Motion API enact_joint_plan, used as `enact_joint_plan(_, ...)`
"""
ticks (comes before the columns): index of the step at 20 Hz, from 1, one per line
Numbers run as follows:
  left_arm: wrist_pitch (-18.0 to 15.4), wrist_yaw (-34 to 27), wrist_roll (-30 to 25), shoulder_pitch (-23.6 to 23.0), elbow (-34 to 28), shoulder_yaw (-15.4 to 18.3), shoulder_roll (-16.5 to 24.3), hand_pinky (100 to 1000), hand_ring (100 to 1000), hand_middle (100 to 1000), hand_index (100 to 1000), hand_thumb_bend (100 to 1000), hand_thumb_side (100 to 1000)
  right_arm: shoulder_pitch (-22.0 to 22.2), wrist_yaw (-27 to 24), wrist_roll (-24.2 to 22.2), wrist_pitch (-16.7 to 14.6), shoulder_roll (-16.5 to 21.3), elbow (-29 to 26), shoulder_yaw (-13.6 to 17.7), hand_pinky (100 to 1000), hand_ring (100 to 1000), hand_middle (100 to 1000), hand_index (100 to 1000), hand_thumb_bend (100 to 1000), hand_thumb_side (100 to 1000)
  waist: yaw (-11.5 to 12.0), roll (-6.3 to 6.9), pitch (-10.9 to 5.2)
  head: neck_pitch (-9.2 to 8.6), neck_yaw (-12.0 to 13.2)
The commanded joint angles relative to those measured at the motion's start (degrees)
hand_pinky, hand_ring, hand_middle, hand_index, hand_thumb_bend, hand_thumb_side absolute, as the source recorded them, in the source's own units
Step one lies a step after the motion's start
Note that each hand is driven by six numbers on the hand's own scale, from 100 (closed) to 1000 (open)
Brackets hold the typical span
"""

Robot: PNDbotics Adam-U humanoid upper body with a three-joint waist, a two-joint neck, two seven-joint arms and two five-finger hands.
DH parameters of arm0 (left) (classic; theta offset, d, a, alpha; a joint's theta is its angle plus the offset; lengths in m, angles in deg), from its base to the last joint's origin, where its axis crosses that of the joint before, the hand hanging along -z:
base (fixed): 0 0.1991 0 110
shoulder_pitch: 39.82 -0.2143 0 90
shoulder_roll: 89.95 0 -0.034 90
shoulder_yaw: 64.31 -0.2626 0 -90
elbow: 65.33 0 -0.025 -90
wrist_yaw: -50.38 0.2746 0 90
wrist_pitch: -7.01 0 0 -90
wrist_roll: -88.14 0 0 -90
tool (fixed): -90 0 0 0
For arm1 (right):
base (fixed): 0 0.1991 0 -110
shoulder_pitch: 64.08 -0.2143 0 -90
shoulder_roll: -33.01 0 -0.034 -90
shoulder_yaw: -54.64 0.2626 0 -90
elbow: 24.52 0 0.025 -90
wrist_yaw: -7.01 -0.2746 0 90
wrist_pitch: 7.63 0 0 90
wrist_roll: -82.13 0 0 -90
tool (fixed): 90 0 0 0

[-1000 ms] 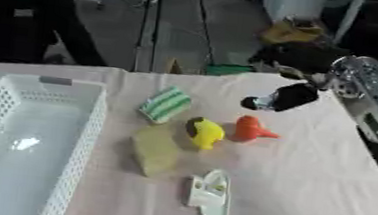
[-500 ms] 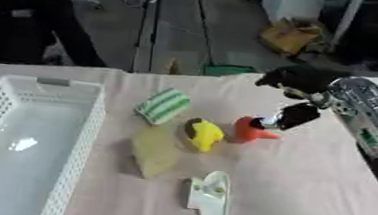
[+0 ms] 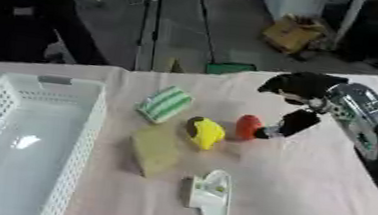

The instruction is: Pick up objects on the table and place them in the box.

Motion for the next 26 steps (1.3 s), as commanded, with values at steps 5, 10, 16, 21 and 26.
enact_joint_plan(5, -0.03, -0.31, -0.17, 0.45, -0.51, 0.29, 0.53, 1000, 977, 895, 943, 100, 1000, -1.30, 1.09, -0.15, -0.32, -0.31, 2.11, 0.32, 967, 996, 930, 1000, 692, 883, 0.51, -0.14, -0.52, -0.19, 0.05)
enact_joint_plan(10, -0.16, -0.47, -0.08, 0.64, -0.51, 0.26, 0.21, 1000, 976, 891, 940, 100, 1000, -1.91, 2.17, 1.15, -0.23, -1.54, 4.31, 0.68, 961, 989, 922, 1000, 690, 896, 0.93, -0.16, -0.18, -0.86, -0.29)
enact_joint_plan(16, -0.22, -0.49, -0.13, 0.63, -0.51, 0.20, -0.15, 1000, 975, 901, 934, 100, 1000, -2.70, 4.54, 4.01, 0.49, -2.80, 6.76, 1.23, 931, 947, 897, 993, 664, 898, 1.19, -0.16, 0.12, -1.49, -0.91)
enact_joint_plan(21, -0.24, -0.46, -0.34, 0.60, -0.51, 0.09, -0.47, 1000, 974, 898, 926, 100, 1000, -3.61, 7.44, 6.34, 1.75, -4.16, 9.84, 2.02, 919, 923, 888, 988, 655, 891, 1.50, -0.12, 0.37, -2.28, -1.59)
enact_joint_plan(26, -0.19, -0.39, -0.32, 0.42, -0.51, 0.15, -0.56, 1000, 973, 897, 924, 100, 1000, -3.86, 8.55, 6.73, 1.37, -4.61, 11.72, 2.42, 906, 894, 876, 981, 664, 888, 1.49, -0.13, 0.41, -2.27, -1.77)
